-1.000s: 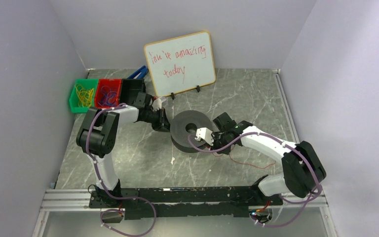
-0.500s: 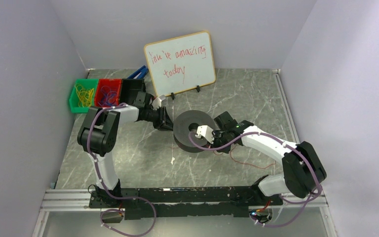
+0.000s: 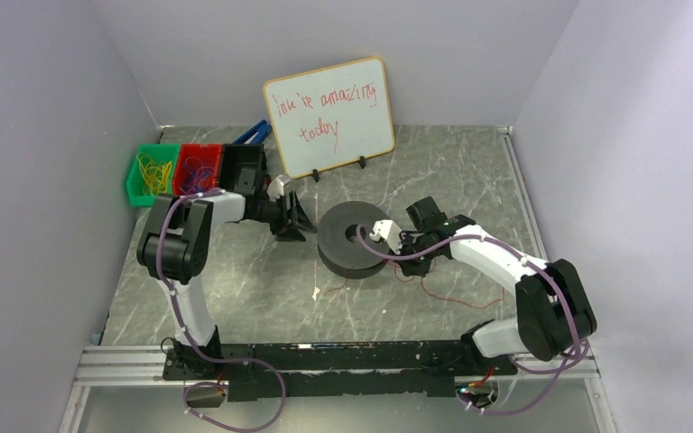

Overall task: Wrap the cables
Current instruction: Pick up the cable reel from the center of the board.

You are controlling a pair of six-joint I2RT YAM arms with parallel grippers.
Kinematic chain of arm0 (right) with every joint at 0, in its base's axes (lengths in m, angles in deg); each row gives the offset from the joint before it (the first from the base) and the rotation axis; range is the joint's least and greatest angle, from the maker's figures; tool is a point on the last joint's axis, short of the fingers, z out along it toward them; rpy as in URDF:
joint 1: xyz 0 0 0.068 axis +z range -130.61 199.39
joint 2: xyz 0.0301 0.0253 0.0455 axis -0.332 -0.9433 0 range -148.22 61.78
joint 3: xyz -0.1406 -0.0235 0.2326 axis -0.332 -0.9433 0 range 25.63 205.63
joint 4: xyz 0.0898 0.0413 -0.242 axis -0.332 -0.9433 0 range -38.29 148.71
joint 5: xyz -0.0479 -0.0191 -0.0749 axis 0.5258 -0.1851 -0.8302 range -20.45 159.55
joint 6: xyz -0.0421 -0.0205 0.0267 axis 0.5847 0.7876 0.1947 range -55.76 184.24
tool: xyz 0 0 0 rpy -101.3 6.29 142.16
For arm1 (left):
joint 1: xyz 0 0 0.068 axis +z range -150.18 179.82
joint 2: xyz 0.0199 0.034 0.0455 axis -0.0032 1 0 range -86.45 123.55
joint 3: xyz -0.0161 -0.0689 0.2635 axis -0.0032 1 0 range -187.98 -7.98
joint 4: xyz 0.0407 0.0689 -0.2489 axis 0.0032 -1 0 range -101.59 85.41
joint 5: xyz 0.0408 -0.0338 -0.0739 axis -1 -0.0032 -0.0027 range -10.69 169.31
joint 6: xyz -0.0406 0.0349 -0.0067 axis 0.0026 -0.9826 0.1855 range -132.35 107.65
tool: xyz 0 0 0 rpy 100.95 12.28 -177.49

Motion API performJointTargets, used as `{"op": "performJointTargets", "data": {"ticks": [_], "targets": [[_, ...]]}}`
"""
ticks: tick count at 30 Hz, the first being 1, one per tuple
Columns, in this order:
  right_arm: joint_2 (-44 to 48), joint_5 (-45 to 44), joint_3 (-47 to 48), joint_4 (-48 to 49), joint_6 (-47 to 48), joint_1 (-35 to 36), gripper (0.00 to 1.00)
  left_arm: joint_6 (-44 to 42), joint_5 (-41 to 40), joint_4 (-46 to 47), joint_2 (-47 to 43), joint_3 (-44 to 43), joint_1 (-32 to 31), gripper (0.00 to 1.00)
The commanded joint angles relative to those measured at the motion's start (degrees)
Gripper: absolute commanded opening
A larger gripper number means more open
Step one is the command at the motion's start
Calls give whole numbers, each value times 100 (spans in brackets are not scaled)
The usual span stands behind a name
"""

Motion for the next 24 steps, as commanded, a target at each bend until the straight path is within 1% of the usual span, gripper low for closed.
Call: {"op": "performJointTargets", "data": {"ticks": [1,2,3,5,7,9,11,13,15,17,19,22,24], "targets": [[102,408,111,-129,55,-196,0,-226,200,152,-556,92,86,63],[122,364,91,-111,50,-205,0,-197,287,244,-604,161,86,66],[149,339,85,-114,76,-204,0,-170,368,355,-647,238,86,71],[193,338,78,-161,150,-203,0,-285,439,480,-756,384,43,73],[301,350,23,-187,256,-199,0,-604,366,453,-901,430,-15,74],[369,391,10,-207,293,-197,0,-1084,-88,326,-1112,372,-108,76],[386,428,27,-213,277,-196,0,-1581,-623,394,-1326,341,-174,77],[369,521,70,-234,261,-197,0,-2274,-1148,430,-1544,267,-281,77],[364,569,90,-249,249,-197,0,-2991,-1583,713,-1838,332,-348,78],[370,580,98,-251,242,-191,0,-3883,-1705,1018,-2104,450,-353,80],[445,573,53,-216,249,-197,0,-4800,-1564,1322,-2349,609,-362,81],[544,549,26,-155,225,-206,0,-6373,-1091,1551,-2724,996,-390,81],[565,595,44,-166,209,-211,0,-6960,-991,1748,-2825,1193,-397,82]]}}
